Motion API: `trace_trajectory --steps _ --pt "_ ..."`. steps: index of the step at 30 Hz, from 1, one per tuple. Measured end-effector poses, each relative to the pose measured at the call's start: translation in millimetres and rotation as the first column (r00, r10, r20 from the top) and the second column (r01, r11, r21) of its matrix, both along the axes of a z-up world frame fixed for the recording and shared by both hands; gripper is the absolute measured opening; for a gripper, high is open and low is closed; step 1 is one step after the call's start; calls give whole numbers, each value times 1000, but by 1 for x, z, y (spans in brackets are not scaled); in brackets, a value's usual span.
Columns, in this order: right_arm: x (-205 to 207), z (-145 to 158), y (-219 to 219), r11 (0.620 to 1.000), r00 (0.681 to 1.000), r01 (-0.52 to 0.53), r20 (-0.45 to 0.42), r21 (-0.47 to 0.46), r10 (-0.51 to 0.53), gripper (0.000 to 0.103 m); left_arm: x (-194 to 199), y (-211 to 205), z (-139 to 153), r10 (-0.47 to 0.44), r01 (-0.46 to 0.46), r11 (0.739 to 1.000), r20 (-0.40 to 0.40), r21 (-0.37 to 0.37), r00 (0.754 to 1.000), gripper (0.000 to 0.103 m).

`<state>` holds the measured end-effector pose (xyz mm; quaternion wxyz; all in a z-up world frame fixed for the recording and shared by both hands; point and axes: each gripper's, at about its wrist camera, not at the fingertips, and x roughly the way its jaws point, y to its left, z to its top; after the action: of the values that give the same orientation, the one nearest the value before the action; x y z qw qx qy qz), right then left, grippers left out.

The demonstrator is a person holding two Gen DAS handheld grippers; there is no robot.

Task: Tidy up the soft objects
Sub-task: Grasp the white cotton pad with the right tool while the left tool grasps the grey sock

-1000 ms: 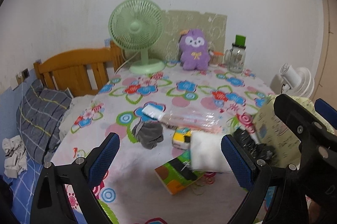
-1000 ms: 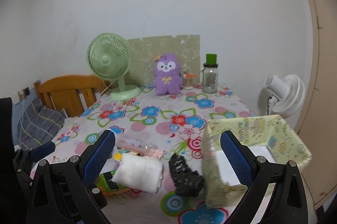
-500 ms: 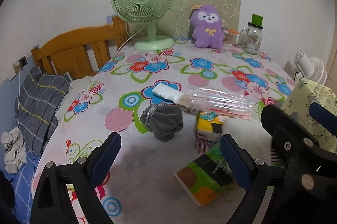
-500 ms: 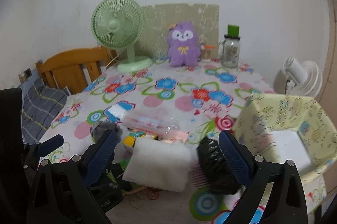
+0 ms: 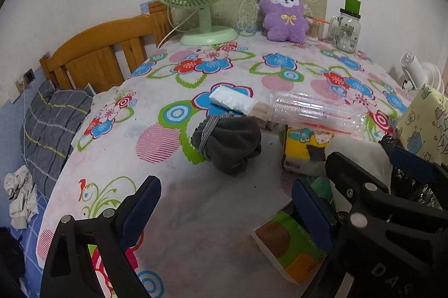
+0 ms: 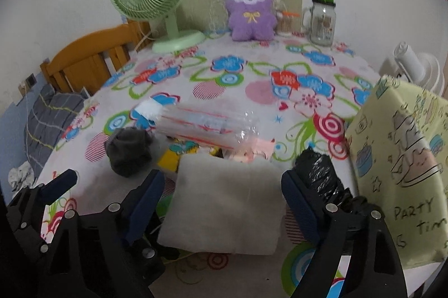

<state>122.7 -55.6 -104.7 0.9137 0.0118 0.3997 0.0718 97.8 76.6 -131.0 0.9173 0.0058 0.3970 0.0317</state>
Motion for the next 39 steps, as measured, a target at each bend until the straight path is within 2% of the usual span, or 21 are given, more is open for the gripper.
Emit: trace_trajectory --steps 2,5,8,10,15,21,27,31,36,37,39 --pt "3 -3 0 1000 1000 4 -12 -2 -4 86 0 0 -2 3 -3 1000 -4 3 1000 95" --pt "5 -9 0 1000 999 4 -44 10 -3 80 1 -1 -4 -1 1 1000 -10 10 1000 95" --pt "7 -11 0 999 998 -9 -67 39 12 66 1 -2 -3 -6 7 1000 -6 18 1000 95" --pt "5 -8 3 999 998 -23 -56 38 25 50 1 -1 -2 -8 8 1000 -2 17 1000 95" --pt "2 6 3 998 999 -27 -18 54 28 37 6 8 8 16 -16 1000 20 4 1000 94" --pt "10 24 7 998 999 -23 30 54 21 36 23 17 15 27 -27 1000 33 4 999 94" --pt "26 24 16 999 999 -26 27 40 25 36 41 13 6 2 -2 999 1 46 1000 93" --pt "35 21 17 999 1000 -21 19 32 20 36 51 14 2 -7 7 999 -20 34 1000 89" --pt "40 17 17 999 1000 -11 6 33 11 36 57 11 -2 -40 41 999 -46 29 998 75" --pt "41 17 17 999 1000 -10 6 32 10 36 57 9 -3 -55 56 998 -52 27 997 65" --pt "41 17 16 999 1000 -11 5 33 11 36 56 6 -4 -68 70 997 -57 30 996 61"
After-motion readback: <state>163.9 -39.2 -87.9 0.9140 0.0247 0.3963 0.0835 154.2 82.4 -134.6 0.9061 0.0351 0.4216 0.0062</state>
